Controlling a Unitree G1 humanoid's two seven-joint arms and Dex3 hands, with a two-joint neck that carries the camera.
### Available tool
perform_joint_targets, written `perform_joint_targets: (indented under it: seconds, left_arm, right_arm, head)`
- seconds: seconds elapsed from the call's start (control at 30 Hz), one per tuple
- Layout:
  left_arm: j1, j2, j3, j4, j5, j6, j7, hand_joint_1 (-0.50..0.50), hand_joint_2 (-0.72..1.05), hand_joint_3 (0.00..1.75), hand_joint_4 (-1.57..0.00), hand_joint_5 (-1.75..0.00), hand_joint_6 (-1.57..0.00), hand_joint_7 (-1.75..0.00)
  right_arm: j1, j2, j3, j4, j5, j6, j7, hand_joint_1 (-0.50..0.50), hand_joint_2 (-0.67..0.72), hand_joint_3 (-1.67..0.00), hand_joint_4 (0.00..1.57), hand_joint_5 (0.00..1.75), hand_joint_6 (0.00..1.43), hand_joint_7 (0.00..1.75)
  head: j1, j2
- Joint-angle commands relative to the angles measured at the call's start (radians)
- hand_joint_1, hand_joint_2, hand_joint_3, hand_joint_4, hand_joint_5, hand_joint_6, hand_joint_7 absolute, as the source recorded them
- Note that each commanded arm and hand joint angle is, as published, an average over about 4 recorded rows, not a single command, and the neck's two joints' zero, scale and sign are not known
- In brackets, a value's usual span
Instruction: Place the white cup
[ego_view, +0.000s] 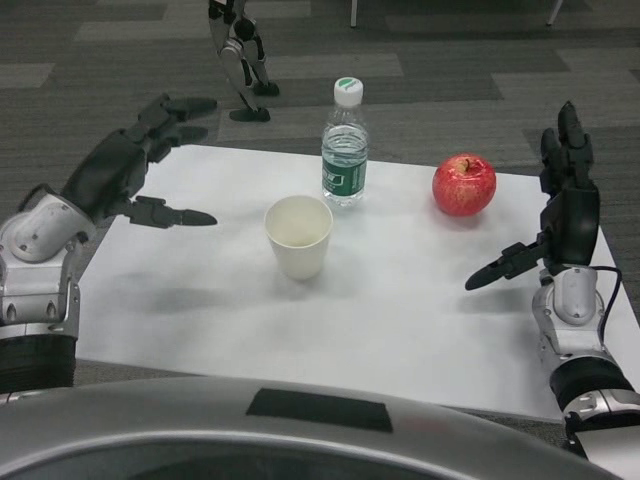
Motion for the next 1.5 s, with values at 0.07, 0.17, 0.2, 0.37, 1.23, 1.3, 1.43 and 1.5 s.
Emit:
perform_joint_targets:
  seconds: [0.07, 0.17, 0.2, 0.37, 1.23, 1.3, 1.43, 1.5]
  left_arm:
    - [-0.038, 0.026, 0.0, -0.039, -0.022, 0.024, 0.022, -0.5, 0.69, 0.09, 0.0, -0.72, 0.0, -0.56]
    - [-0.05, 0.035, -0.01, -0.04, -0.026, 0.024, 0.026, -0.5, 0.69, 0.09, 0.0, -0.72, 0.0, -0.56]
    - [-0.053, 0.037, -0.012, -0.04, -0.026, 0.024, 0.026, -0.5, 0.69, 0.09, 0.0, -0.72, 0.0, -0.56]
    - [-0.06, 0.044, -0.024, -0.04, -0.033, 0.024, 0.03, -0.5, 0.69, 0.09, 0.0, -0.72, 0.0, -0.56]
    - [-0.043, 0.045, -0.04, -0.039, -0.04, 0.002, 0.043, -0.5, 0.74, 0.09, 0.0, -0.62, 0.0, -0.56]
    - [-0.042, 0.044, -0.04, -0.039, -0.04, -0.002, 0.044, -0.5, 0.78, 0.09, 0.0, -0.62, 0.0, -0.56]
    - [-0.039, 0.041, -0.04, -0.04, -0.04, -0.004, 0.044, -0.5, 0.78, 0.09, 0.0, -0.62, 0.0, -0.56]
    - [-0.037, 0.041, -0.039, -0.04, -0.04, -0.005, 0.044, -0.5, 0.78, 0.09, 0.0, -0.62, 0.0, -0.56]
  right_arm:
    - [-0.019, -0.014, 0.008, 0.008, 0.004, 0.0, -0.003, -0.42, 0.72, 0.0, 0.0, 0.0, 0.0, 0.0]
    - [-0.019, -0.014, 0.011, 0.008, 0.004, 0.0, -0.003, -0.42, 0.72, 0.0, 0.0, 0.0, 0.0, 0.0]
    - [-0.019, -0.014, 0.012, 0.007, 0.004, 0.0, -0.003, -0.42, 0.72, 0.0, 0.0, 0.0, 0.0, 0.0]
    - [-0.018, -0.015, 0.014, 0.001, 0.005, 0.0, -0.003, -0.41, 0.72, 0.0, 0.0, 0.0, 0.0, 0.0]
    - [0.009, -0.012, 0.008, -0.047, 0.01, -0.001, -0.003, -0.42, 0.72, 0.0, 0.0, 0.0, 0.0, 0.0]
    - [0.009, -0.012, 0.009, -0.048, 0.01, -0.001, -0.003, -0.42, 0.72, 0.0, 0.0, 0.0, 0.0, 0.0]
    - [0.009, -0.012, 0.011, -0.049, 0.01, 0.0, -0.003, -0.4, 0.72, 0.0, 0.0, 0.0, 0.0, 0.0]
    - [0.009, -0.012, 0.012, -0.05, 0.01, 0.0, -0.003, -0.4, 0.72, 0.0, 0.0, 0.0, 0.0, 0.0]
  head:
    - [-0.007, 0.003]
    - [-0.009, 0.005]
    - [-0.01, 0.006]
    - [-0.009, 0.008]
    - [-0.012, 0.017]
    - [-0.011, 0.021]
    - [-0.011, 0.024]
    - [-0.011, 0.033]
